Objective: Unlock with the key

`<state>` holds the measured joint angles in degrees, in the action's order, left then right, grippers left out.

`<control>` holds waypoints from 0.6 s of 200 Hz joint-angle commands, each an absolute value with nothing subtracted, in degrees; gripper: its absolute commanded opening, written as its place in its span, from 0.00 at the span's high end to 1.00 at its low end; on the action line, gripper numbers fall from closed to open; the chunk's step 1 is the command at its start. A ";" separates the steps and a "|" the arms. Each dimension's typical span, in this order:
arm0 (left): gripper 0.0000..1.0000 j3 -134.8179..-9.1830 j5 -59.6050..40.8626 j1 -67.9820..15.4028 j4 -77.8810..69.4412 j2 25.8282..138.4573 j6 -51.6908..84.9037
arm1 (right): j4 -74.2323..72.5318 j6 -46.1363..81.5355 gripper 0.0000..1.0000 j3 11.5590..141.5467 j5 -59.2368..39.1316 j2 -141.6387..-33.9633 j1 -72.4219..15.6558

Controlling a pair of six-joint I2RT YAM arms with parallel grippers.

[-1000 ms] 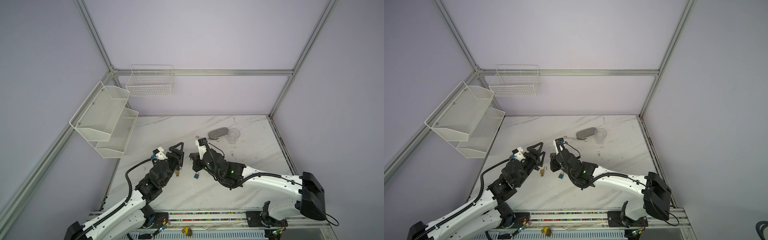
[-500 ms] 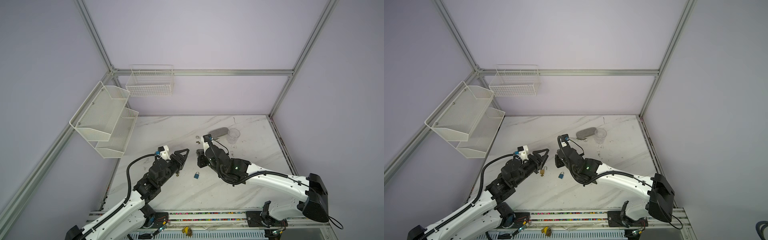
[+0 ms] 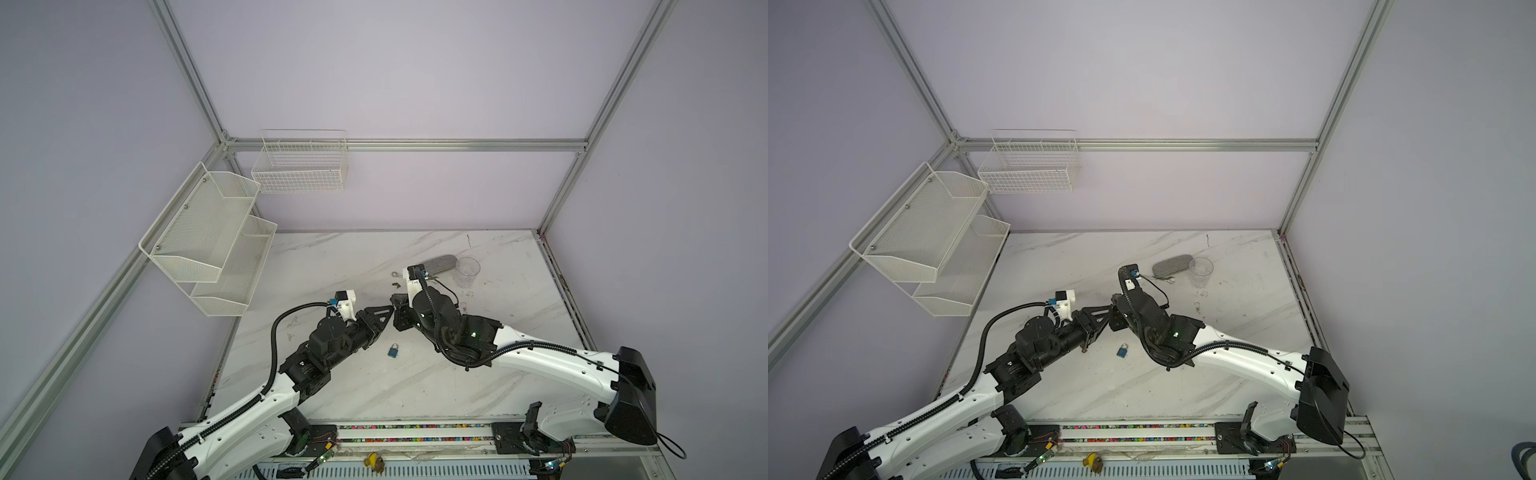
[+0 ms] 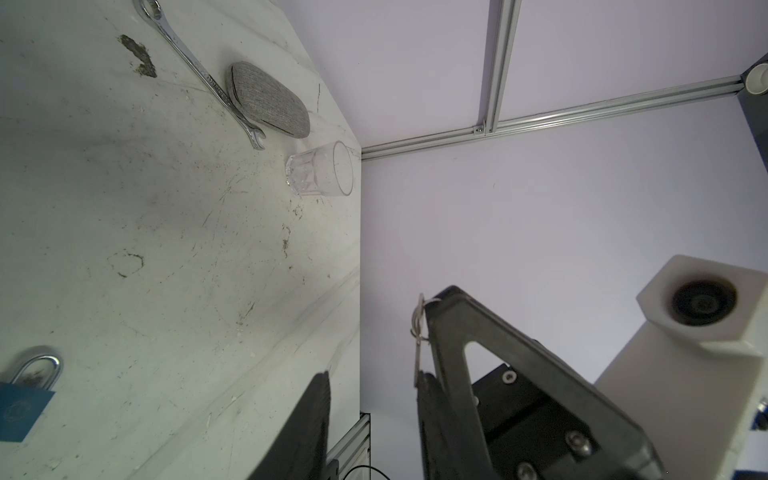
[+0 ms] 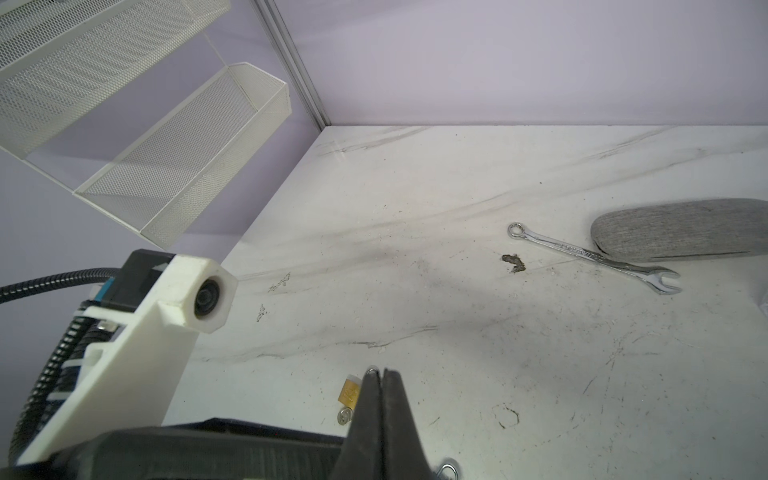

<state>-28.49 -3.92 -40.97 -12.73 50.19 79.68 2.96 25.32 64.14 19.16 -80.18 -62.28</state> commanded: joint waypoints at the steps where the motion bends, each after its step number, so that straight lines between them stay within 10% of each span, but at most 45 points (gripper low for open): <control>1: 0.65 -32.64 -5.38 -41.18 -16.49 50.62 78.16 | -0.48 26.32 1.00 63.56 17.45 -79.38 -62.06; 120: 0.89 -33.93 -2.47 -41.31 -17.26 51.59 75.84 | -1.80 26.32 1.00 60.95 16.85 -77.27 -62.05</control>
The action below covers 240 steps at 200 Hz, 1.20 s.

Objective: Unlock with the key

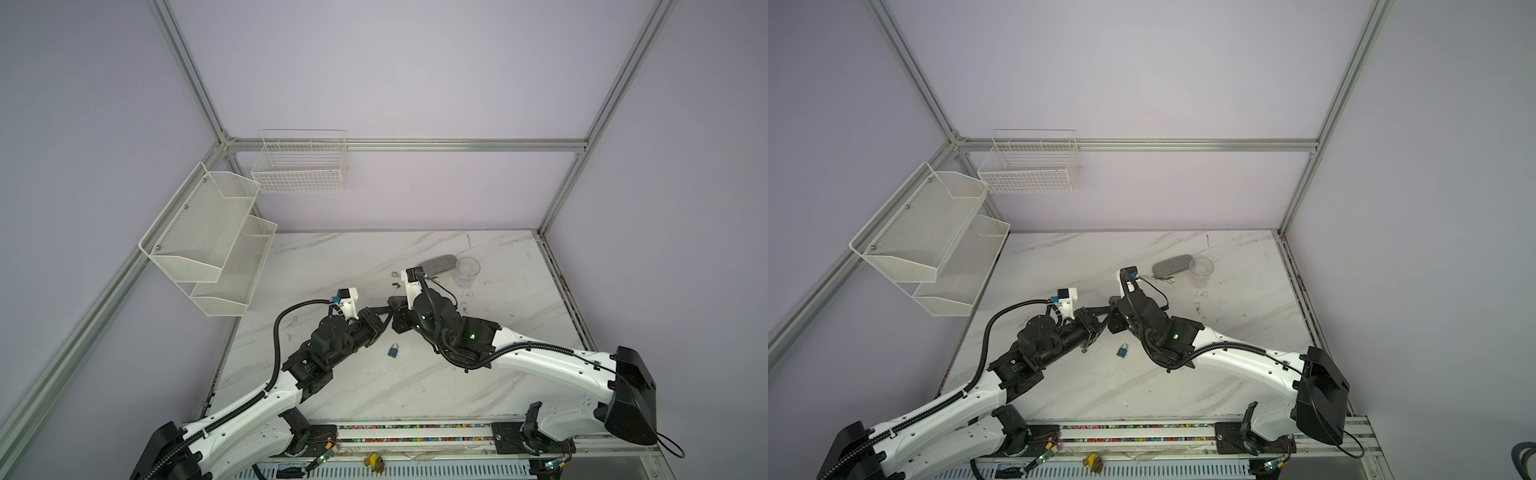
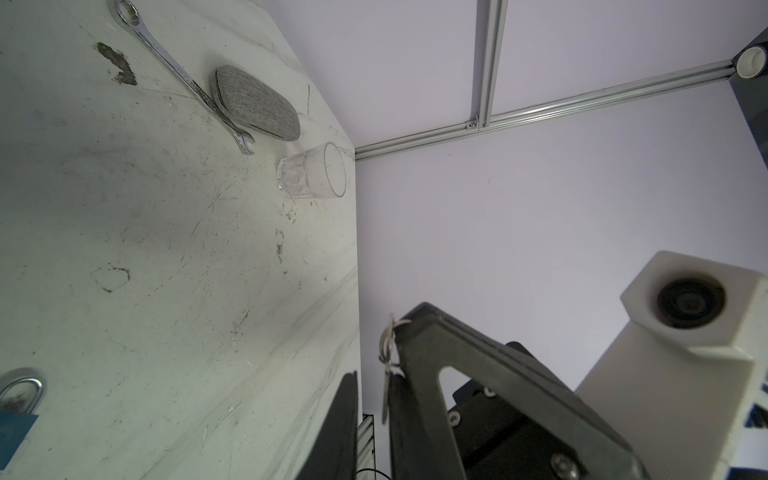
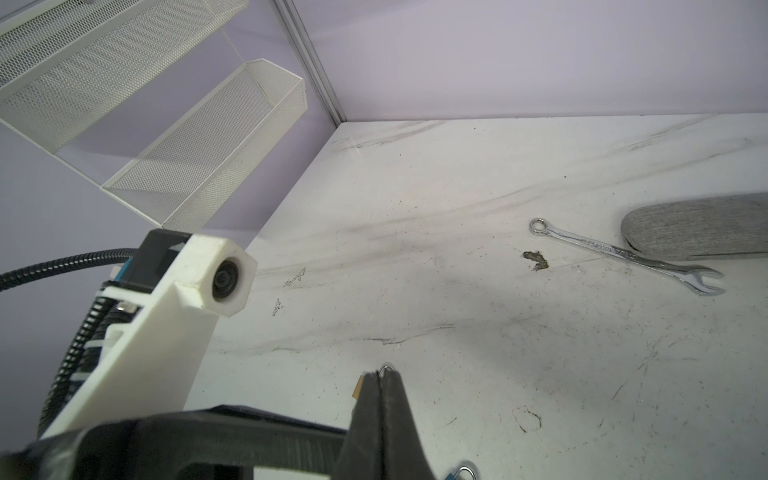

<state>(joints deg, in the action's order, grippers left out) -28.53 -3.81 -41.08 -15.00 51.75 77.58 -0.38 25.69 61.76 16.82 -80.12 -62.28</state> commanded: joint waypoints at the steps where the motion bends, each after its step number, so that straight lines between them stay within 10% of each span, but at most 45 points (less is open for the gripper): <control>1: 0.90 -33.93 -2.51 -41.31 -17.24 51.59 75.80 | -1.78 26.30 1.00 60.89 16.91 -77.26 -62.05; 158: 1.00 -35.25 -12.39 -36.58 -13.00 54.42 64.06 | -3.10 15.21 1.00 56.34 15.38 -69.78 -60.30; 240: 1.00 -37.91 -14.55 -33.63 -5.82 53.88 55.63 | -1.16 18.91 0.70 55.74 15.16 -66.38 -57.39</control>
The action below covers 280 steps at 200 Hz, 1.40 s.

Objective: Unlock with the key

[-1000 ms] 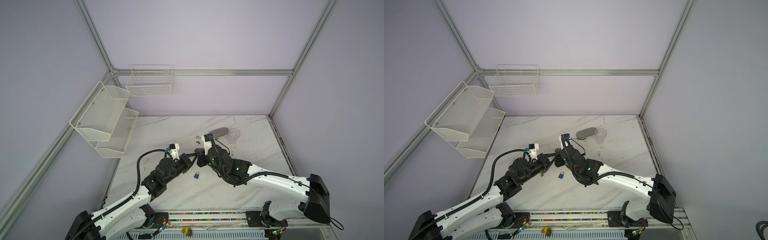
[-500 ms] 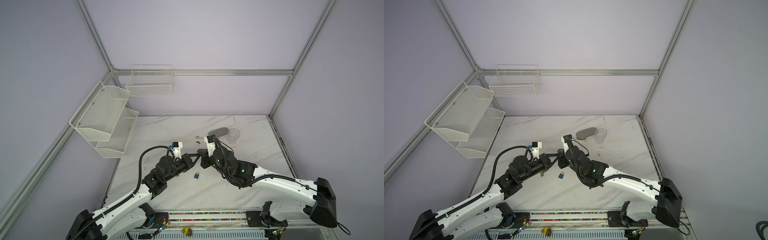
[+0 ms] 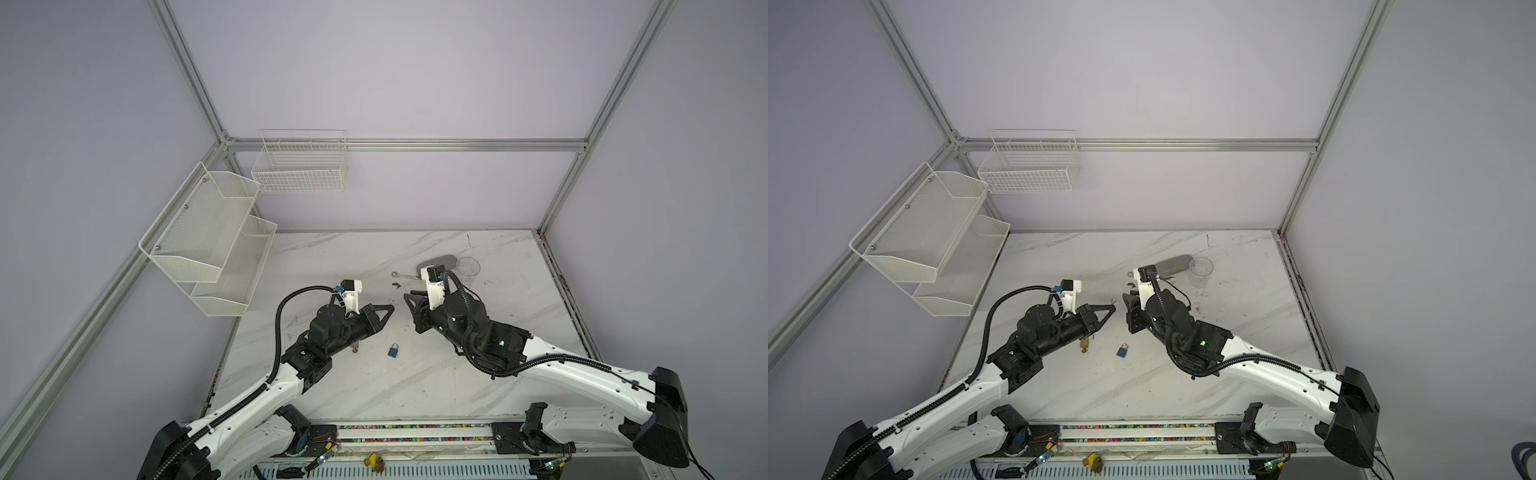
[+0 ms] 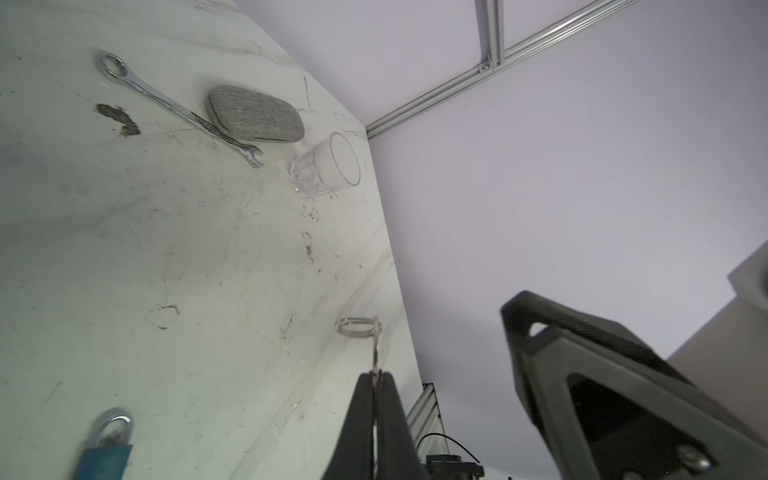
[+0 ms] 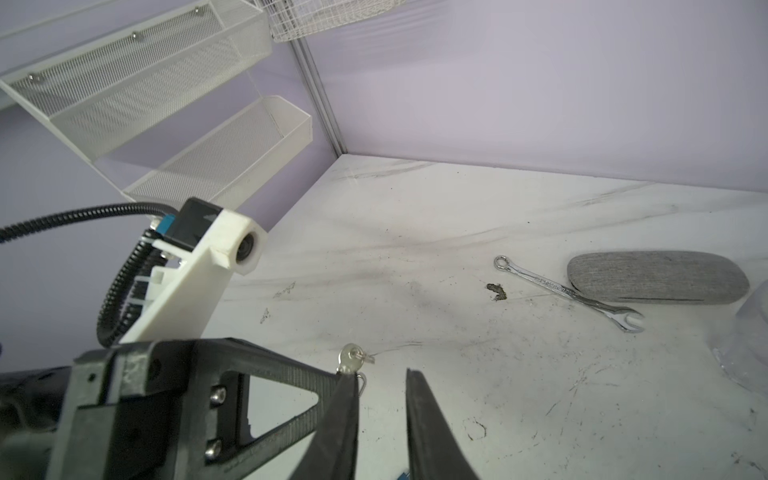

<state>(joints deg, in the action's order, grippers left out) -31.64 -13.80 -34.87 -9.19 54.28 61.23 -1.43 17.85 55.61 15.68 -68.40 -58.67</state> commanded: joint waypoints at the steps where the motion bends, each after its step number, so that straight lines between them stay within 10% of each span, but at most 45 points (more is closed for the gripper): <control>1: 1.00 -37.94 -14.70 -33.56 -5.77 53.92 55.46 | -1.19 18.90 0.70 55.78 14.88 -66.32 -57.35; 86: 1.00 -45.46 -24.68 -32.30 0.34 56.85 32.18 | -2.64 19.60 0.53 55.83 -17.52 -67.80 -50.17; 280: 1.00 -48.13 -36.61 -32.20 -7.98 62.05 26.88 | -12.22 25.31 0.52 52.17 -45.00 -74.11 -36.60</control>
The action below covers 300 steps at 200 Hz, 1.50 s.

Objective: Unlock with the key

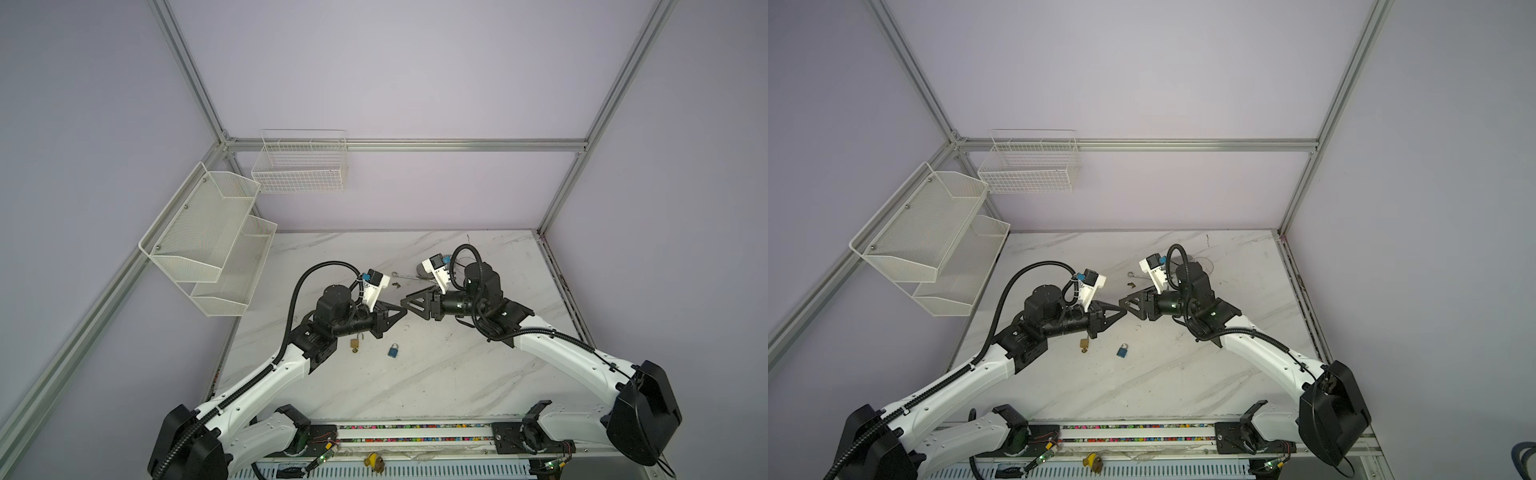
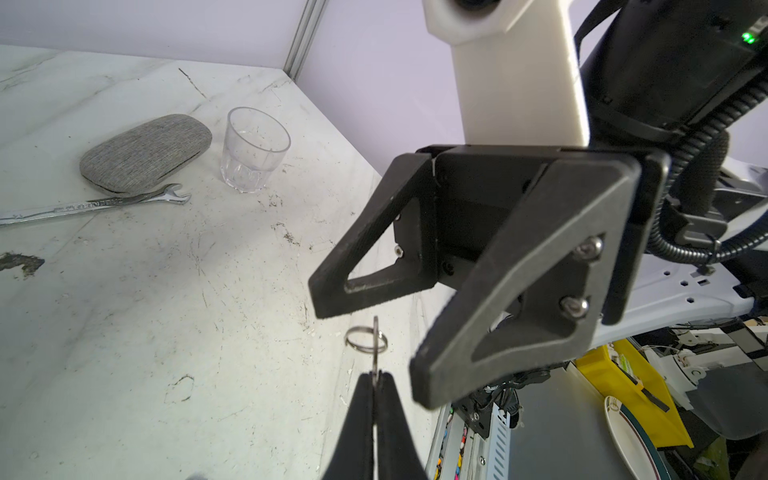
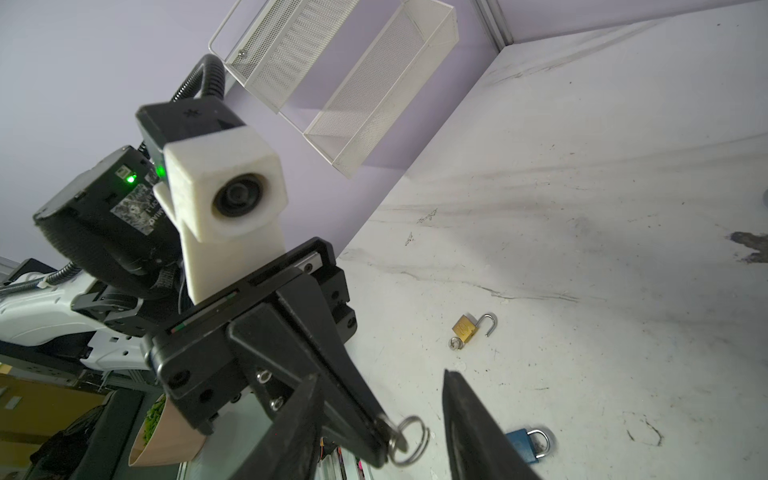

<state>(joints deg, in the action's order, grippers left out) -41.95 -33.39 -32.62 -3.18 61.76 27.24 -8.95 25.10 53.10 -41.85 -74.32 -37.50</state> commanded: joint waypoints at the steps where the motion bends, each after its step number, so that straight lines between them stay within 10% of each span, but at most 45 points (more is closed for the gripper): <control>1: 1.00 -48.10 -36.63 -32.18 -8.03 62.05 26.89 | -12.26 25.36 0.52 52.10 -45.09 -74.06 -36.54; 242: 1.00 -51.42 -34.45 -31.16 -7.82 64.71 29.96 | -17.46 29.70 1.00 49.79 -48.67 -72.71 -32.35; 300: 0.54 -47.23 -31.42 -29.80 -9.05 60.25 34.03 | -16.74 33.76 1.00 50.41 -41.76 -70.34 -32.05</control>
<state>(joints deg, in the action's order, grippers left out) -44.91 -33.87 -30.52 -6.15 64.20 31.27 -16.08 30.68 50.43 -46.41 -72.73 -32.45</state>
